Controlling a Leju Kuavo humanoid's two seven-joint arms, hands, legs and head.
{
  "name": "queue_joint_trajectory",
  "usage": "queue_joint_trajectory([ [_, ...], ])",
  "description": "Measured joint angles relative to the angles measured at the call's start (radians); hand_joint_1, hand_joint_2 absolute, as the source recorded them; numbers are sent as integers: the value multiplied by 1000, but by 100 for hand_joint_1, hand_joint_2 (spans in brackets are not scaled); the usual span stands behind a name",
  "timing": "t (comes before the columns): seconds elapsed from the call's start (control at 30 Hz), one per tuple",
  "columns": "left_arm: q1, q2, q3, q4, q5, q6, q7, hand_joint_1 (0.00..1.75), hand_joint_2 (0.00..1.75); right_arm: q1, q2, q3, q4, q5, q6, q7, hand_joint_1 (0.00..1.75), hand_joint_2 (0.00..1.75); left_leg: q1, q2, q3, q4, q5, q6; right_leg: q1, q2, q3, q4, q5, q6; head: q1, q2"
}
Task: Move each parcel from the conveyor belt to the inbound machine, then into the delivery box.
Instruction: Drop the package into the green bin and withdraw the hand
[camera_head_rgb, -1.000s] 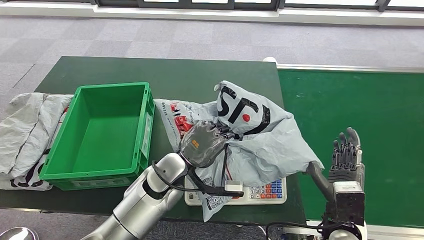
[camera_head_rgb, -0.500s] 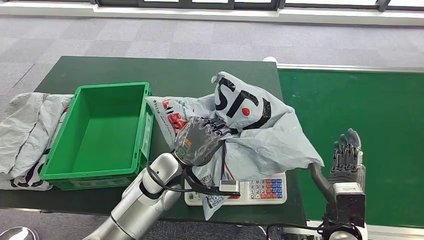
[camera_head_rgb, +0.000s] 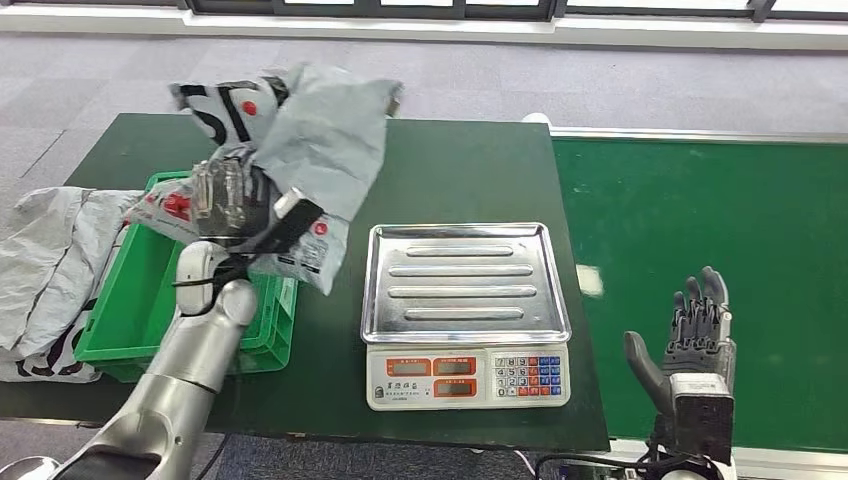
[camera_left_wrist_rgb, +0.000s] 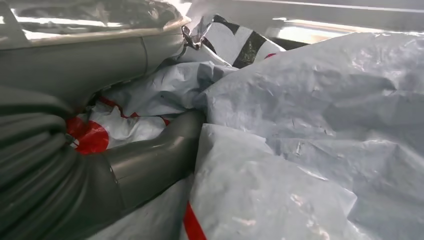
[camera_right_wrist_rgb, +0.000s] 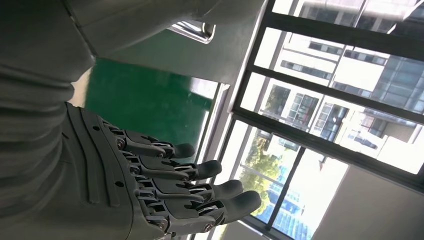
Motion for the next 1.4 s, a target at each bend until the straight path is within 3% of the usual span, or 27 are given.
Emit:
queue_joint_trajectory([
  [0.17, 3, 56, 156, 33, 91, 12, -58, 175, 175, 4, -2, 2, -11, 4, -2, 12, 0, 175, 0, 0, -1, 0, 0, 0, 0, 0, -1, 0, -1, 0, 0, 0],
  [0.33, 4, 75, 268, 44, 64, 23, -85, 173, 175, 17, 0, 2, -25, 18, -2, 18, 0, 175, 0, 0, -2, 0, 0, 0, 0, -1, -1, 0, -1, -1, 0, 0],
  [0.47, -2, 83, 369, 54, 18, 23, -109, 6, 175, 32, 2, 2, -36, 25, -6, 18, 0, 175, 0, 0, -2, 0, 0, 0, 0, 0, -2, 0, 0, -1, 0, 0],
  [0.5, -3, 86, 389, 59, 19, 23, -115, 0, 175, 35, 2, 2, -38, 26, -7, 18, 0, 175, 0, 0, -2, 0, 0, 0, 0, 0, -2, 0, -1, -1, 0, 0],
  [0.7, 8, 94, 433, 82, -7, 23, -166, 0, 175, 39, 3, 2, -41, 27, -6, 19, 0, 175, 1, 0, -3, 0, 0, 0, 1, 0, -3, 0, -1, -1, 0, 0],
  [1.03, 66, 38, 435, -65, -85, 23, -265, 0, 175, 36, 3, 2, -42, 26, -5, 18, 0, 175, 0, 0, -3, 0, 0, 0, 0, 0, -3, 0, -1, -1, 0, 0],
  [1.4, 90, 9, 393, -147, -37, 23, -273, 0, 175, 36, 3, 2, -44, 25, -4, 17, 0, 175, 1, 0, -3, 0, 0, -1, 1, 0, -3, 0, 0, -1, 0, 0],
])
